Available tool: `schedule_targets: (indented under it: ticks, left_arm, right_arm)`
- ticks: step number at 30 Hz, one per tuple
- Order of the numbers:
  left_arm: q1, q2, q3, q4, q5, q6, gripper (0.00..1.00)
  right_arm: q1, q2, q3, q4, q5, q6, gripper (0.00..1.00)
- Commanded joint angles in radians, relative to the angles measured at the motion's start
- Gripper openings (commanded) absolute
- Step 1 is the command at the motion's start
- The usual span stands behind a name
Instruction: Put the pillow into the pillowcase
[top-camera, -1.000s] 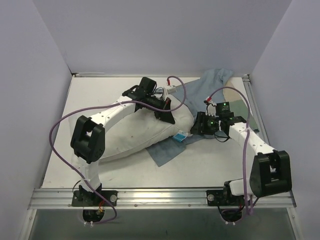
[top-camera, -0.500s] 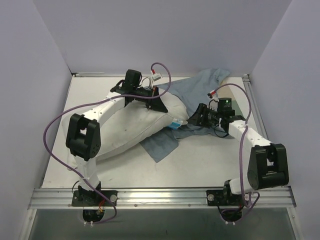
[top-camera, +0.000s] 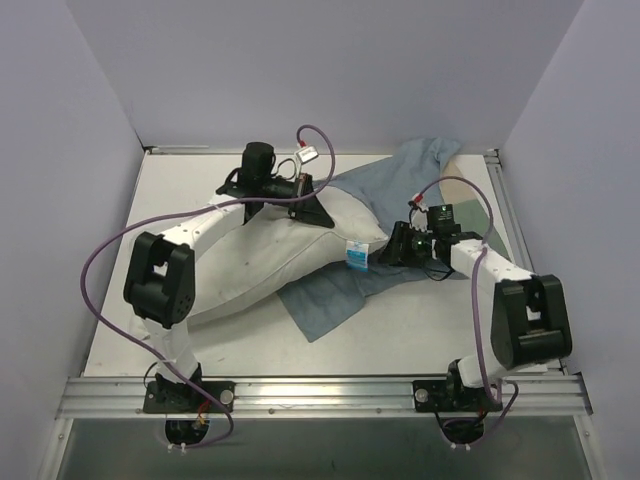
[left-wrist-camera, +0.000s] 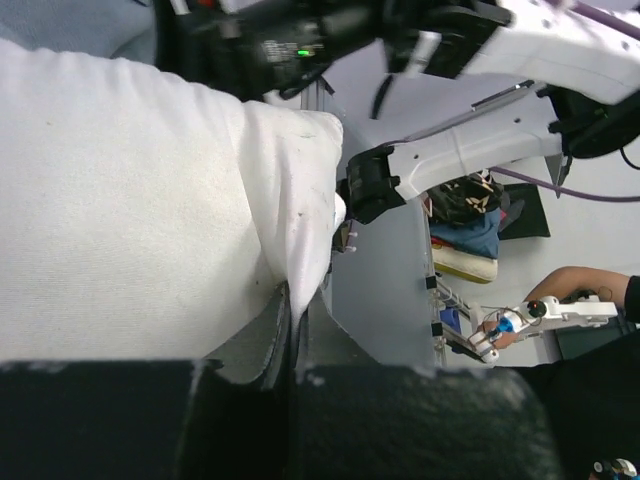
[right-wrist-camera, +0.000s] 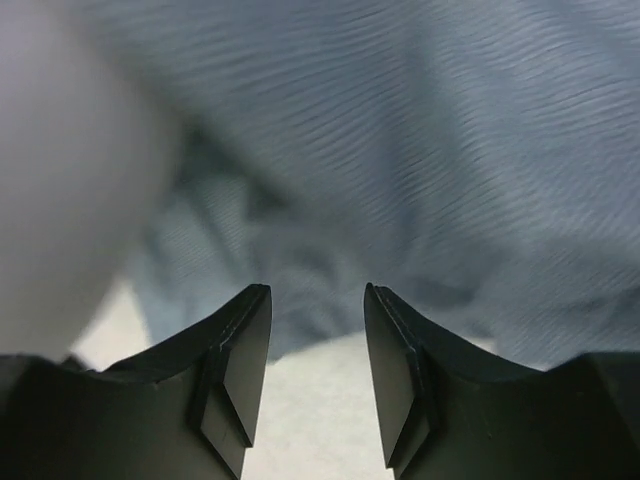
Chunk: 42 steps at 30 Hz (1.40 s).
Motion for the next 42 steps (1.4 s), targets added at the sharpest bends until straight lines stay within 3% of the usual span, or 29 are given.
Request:
schedule_targets:
  ticks: [1, 7, 11, 16, 18, 20, 27, 32, 38, 40, 42]
  left_arm:
    - [0.017, -0.122, 0.01, 0.091, 0.117, -0.028, 0.0]
    - [0.018, -0.187, -0.091, 0.028, 0.094, 0.02, 0.0]
    - [0.018, -0.212, -0.144, 0.019, 0.074, 0.04, 0.0]
    - [0.012, -0.205, -0.162, 0.077, 0.074, -0.006, 0.0]
    - [0.015, -0.198, -0.176, 0.184, 0.085, -0.085, 0.0]
    - [0.02, -0.186, -0.179, 0.253, 0.088, -0.128, 0.0]
    - [0.023, -0.138, -0.115, 0.254, 0.108, -0.151, 0.0]
    - [0.023, -0.123, -0.076, 0.255, 0.114, -0.156, 0.0]
    - [0.023, -0.129, -0.101, 0.248, 0.119, -0.164, 0.0]
    - [0.024, -0.138, -0.113, 0.246, 0.12, -0.162, 0.0]
    - [0.027, -0.149, -0.122, 0.226, 0.116, -0.145, 0.0]
  right_arm:
    - [-0.07, 0.125, 0.056, -0.069, 0.132, -0.062, 0.41]
    - [-0.116, 0.298, 0.238, -0.145, 0.182, -0.155, 0.38]
    - [-0.119, 0.333, 0.372, -0.228, 0.196, -0.168, 0.42]
    - [-0.111, 0.113, 0.219, -0.11, 0.106, -0.062, 0.5]
    - [-0.053, 0.015, 0.15, -0.043, 0.127, -0.024, 0.59]
    - [0.025, -0.012, 0.107, -0.036, 0.164, -0.014, 0.62]
    - [0.117, 0.092, 0.094, 0.005, 0.21, 0.042, 0.63]
    - [0.143, 0.157, 0.082, 0.125, 0.267, 0.099, 0.64]
    - [0.206, 0.247, 0.109, 0.169, 0.371, 0.153, 0.65]
    - [0.223, 0.269, 0.117, 0.152, 0.417, 0.161, 0.63]
    - [0.229, 0.295, 0.12, 0.125, 0.469, 0.161, 0.53]
